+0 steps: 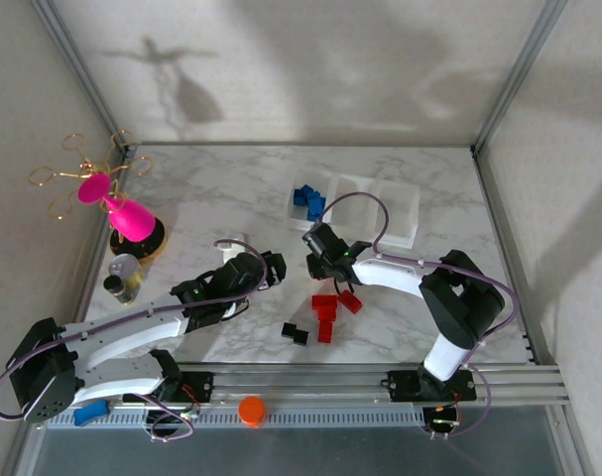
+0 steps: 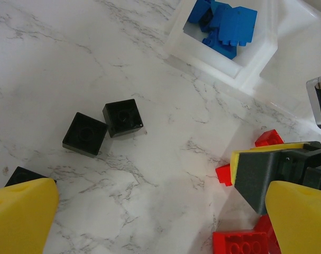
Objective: Sort the legos into containers by color
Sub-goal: Pick up the lego from the center of the table.
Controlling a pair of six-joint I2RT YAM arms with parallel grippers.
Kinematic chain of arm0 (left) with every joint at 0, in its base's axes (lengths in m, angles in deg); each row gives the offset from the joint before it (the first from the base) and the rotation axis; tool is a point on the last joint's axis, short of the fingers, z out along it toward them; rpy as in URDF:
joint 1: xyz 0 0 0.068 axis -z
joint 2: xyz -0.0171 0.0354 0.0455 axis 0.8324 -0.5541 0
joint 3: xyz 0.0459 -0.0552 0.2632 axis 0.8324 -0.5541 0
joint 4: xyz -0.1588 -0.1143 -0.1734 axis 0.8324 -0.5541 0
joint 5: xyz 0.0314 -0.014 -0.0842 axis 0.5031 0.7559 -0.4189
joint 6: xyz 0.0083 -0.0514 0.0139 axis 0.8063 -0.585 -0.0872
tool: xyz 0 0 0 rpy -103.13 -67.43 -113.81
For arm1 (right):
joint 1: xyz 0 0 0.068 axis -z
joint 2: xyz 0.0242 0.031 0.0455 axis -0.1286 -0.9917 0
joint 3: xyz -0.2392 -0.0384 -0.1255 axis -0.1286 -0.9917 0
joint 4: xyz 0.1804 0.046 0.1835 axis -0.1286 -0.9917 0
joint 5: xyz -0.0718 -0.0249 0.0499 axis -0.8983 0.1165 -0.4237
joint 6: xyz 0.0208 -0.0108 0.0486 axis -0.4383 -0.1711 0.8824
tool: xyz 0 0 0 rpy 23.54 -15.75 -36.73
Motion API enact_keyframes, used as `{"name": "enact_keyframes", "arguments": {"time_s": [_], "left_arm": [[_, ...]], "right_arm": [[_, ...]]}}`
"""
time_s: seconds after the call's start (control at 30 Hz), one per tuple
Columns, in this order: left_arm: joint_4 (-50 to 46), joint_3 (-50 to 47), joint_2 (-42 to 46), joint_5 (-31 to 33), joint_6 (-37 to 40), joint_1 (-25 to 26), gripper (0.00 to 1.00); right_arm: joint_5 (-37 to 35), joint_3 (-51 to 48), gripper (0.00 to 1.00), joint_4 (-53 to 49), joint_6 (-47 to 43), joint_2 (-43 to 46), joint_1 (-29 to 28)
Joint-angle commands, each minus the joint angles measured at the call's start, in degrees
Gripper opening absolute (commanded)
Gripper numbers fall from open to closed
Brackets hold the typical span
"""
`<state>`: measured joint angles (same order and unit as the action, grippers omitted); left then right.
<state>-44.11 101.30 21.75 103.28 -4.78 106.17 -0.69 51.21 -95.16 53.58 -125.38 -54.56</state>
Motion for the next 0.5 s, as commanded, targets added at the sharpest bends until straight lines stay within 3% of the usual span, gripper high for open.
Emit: {"name": "enact_keyframes", "arguments": {"time_s": [0.0,0.27,0.47], "left_arm": [[0.0,0.4,-0.4,0.7,-0.8,0.7,0.99],[0.4,2.1,-0.4,0.3,-0.4,1.0,1.0],[1.2,5.3,-2.0,0.7,0.5,1.0,0.99]], "right_arm": [[-1.3,0.8,0.3,-0.5,-0.3,-0.2,-0.6],[-2.3,3.0,0.26,-2.0,-1.2,4.3,0.2],[-2.4,6.9,0.27,-3.8,-3.0,6.4,4.8]]}}
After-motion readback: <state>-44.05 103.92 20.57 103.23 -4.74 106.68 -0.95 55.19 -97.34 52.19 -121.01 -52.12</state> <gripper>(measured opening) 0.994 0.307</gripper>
